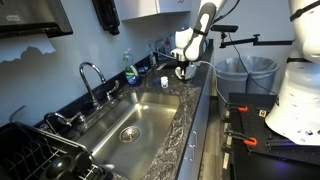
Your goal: Move the white object to the left then to the right
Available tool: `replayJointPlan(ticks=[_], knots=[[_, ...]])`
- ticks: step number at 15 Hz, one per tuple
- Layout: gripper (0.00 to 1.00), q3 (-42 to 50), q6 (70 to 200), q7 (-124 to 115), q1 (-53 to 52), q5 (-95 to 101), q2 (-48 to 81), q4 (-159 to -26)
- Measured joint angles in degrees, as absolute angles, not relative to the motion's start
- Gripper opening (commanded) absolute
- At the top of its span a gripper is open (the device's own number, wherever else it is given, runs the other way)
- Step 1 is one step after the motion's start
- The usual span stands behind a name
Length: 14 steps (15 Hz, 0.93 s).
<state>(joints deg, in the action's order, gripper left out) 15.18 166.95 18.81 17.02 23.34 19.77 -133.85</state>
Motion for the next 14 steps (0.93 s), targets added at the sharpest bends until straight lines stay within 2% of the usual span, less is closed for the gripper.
replayJointPlan(ticks=[14], knots=[[0.00,16.3,167.0,18.9,19.6,23.3,20.3,-132.4]])
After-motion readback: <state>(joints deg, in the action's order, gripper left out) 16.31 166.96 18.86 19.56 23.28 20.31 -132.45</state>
